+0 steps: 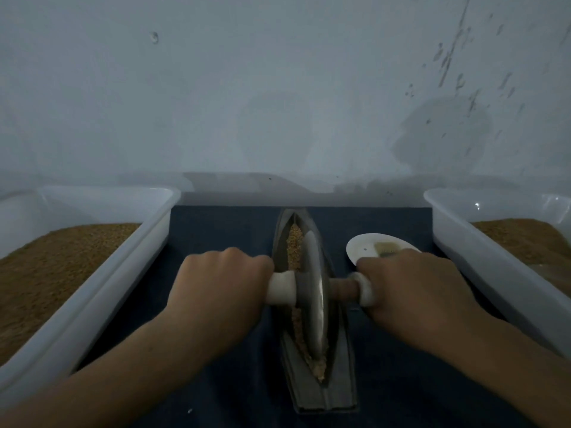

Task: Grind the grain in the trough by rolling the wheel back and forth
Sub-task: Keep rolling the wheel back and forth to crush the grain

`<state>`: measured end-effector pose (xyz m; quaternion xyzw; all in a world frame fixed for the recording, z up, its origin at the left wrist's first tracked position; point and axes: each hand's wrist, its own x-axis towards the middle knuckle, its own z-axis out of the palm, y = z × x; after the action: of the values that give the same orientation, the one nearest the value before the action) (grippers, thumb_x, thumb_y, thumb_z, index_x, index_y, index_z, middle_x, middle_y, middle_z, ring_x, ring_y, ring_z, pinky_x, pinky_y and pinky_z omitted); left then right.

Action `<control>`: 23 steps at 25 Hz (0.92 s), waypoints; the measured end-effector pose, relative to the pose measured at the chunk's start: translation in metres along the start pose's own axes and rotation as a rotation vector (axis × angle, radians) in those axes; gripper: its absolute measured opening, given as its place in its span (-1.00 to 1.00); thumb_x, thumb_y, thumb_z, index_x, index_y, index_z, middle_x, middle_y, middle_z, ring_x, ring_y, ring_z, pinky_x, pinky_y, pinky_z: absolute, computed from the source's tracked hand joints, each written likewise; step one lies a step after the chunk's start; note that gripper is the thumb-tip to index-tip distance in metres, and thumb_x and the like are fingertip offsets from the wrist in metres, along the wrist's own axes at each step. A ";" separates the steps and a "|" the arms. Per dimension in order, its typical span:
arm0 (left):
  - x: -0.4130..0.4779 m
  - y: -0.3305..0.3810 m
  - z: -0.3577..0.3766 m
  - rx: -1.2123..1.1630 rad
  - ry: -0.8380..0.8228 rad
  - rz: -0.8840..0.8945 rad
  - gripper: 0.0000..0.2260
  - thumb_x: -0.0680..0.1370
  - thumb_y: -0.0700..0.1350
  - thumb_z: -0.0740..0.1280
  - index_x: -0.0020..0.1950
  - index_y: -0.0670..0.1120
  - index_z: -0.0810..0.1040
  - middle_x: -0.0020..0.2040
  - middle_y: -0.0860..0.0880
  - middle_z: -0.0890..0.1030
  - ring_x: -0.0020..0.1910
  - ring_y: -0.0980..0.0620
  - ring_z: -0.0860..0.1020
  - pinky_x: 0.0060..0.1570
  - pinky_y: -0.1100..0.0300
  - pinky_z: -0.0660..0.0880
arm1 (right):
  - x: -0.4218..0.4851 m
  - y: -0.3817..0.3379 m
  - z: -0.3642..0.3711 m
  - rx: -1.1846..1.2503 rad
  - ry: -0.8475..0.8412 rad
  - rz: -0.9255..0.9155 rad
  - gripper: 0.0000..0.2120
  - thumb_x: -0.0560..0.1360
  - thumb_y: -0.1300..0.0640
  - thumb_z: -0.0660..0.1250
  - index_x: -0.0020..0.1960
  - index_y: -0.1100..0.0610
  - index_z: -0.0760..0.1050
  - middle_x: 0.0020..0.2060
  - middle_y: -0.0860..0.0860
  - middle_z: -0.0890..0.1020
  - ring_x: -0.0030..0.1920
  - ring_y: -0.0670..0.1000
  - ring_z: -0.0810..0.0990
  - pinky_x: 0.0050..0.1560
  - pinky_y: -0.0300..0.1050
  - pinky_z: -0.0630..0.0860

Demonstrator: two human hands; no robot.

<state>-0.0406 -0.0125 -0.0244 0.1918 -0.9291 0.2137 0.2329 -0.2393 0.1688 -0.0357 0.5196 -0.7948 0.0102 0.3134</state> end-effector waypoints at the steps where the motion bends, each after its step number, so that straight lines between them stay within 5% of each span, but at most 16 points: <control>1: 0.002 -0.001 0.001 -0.008 -0.031 -0.006 -0.46 0.11 0.00 0.56 -0.29 0.10 0.16 -0.45 0.11 0.10 -0.53 0.07 0.07 -0.43 0.30 -0.10 | 0.002 0.001 -0.001 -0.001 -0.028 0.009 -0.66 0.21 -0.13 0.37 -0.39 -0.15 0.17 -0.52 -0.16 0.25 -0.51 -0.20 0.08 -0.44 -0.30 -0.14; 3: 0.013 0.002 0.014 0.013 -0.125 -0.074 -0.68 0.31 0.02 0.47 -0.26 0.09 0.29 -0.41 0.09 0.17 -0.47 0.02 0.20 -0.47 0.22 0.06 | 0.020 -0.003 0.005 0.013 -0.097 0.043 -0.60 0.29 -0.08 0.41 -0.36 -0.12 0.15 -0.48 -0.15 0.30 -0.49 -0.19 0.19 -0.46 -0.26 -0.05; 5: 0.042 0.001 0.029 0.018 -0.148 -0.179 -0.92 0.47 -0.02 0.36 -0.09 0.05 0.48 -0.33 0.05 0.30 -0.36 -0.02 0.33 -0.37 0.11 0.27 | 0.053 -0.005 0.017 0.074 -0.109 0.110 -0.75 0.44 -0.02 0.38 -0.26 -0.08 0.29 -0.33 -0.11 0.48 -0.37 -0.05 0.44 -0.42 -0.19 0.15; 8: 0.063 0.000 0.029 0.011 -0.203 -0.229 -0.92 0.52 -0.07 0.33 0.00 0.03 0.54 -0.24 0.02 0.42 -0.30 -0.03 0.41 -0.31 0.09 0.35 | 0.080 -0.005 0.023 0.079 -0.188 0.160 -0.88 0.50 0.03 0.33 -0.16 -0.06 0.38 -0.15 -0.01 0.61 -0.14 0.09 0.59 -0.27 -0.10 0.34; 10: 0.046 0.001 0.022 -0.005 -0.188 -0.205 -0.93 0.50 -0.03 0.35 -0.06 0.04 0.50 -0.29 0.05 0.35 -0.34 -0.01 0.36 -0.34 0.10 0.31 | 0.063 -0.003 0.017 0.110 -0.184 0.130 -0.80 0.46 0.02 0.34 -0.22 -0.06 0.31 -0.23 -0.06 0.56 -0.26 0.03 0.52 -0.35 -0.13 0.28; 14: -0.004 0.002 0.005 -0.001 0.001 -0.017 -0.50 0.18 0.03 0.54 -0.28 0.11 0.18 -0.44 0.10 0.11 -0.52 0.09 0.00 -0.46 0.28 -0.05 | 0.004 -0.002 -0.003 -0.014 -0.036 0.007 -0.56 0.21 -0.09 0.39 -0.37 -0.13 0.07 -0.52 -0.14 0.29 -0.52 -0.20 0.12 -0.49 -0.26 -0.09; 16: 0.005 -0.001 0.002 0.003 0.019 -0.014 -0.46 0.10 0.01 0.57 -0.30 0.09 0.17 -0.45 0.10 0.06 -0.51 0.11 -0.07 -0.44 0.30 -0.09 | 0.002 0.001 -0.001 0.004 -0.076 0.025 -0.60 0.23 -0.10 0.38 -0.38 -0.14 0.10 -0.52 -0.15 0.31 -0.51 -0.22 0.15 -0.49 -0.27 -0.06; 20: 0.048 -0.004 0.039 0.033 -0.124 -0.178 -0.92 0.47 0.00 0.36 -0.08 0.06 0.50 -0.33 0.07 0.32 -0.40 0.00 0.38 -0.37 0.10 0.28 | 0.058 -0.004 0.025 0.077 -0.103 0.122 -0.72 0.42 -0.01 0.37 -0.29 -0.06 0.26 -0.34 -0.10 0.49 -0.36 -0.02 0.46 -0.42 -0.17 0.20; 23: 0.083 -0.013 0.043 -0.012 -0.212 -0.192 -0.87 0.52 -0.03 0.30 0.05 0.04 0.56 -0.12 -0.02 0.55 -0.13 -0.10 0.58 -0.24 0.07 0.36 | 0.092 -0.004 0.030 0.106 -0.148 0.183 -0.82 0.47 -0.04 0.33 -0.22 -0.06 0.36 -0.22 -0.03 0.59 -0.22 0.10 0.56 -0.28 -0.09 0.36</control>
<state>-0.1174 -0.0649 -0.0121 0.3000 -0.9271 0.1634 0.1541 -0.2749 0.0816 -0.0141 0.4601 -0.8581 0.0423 0.2239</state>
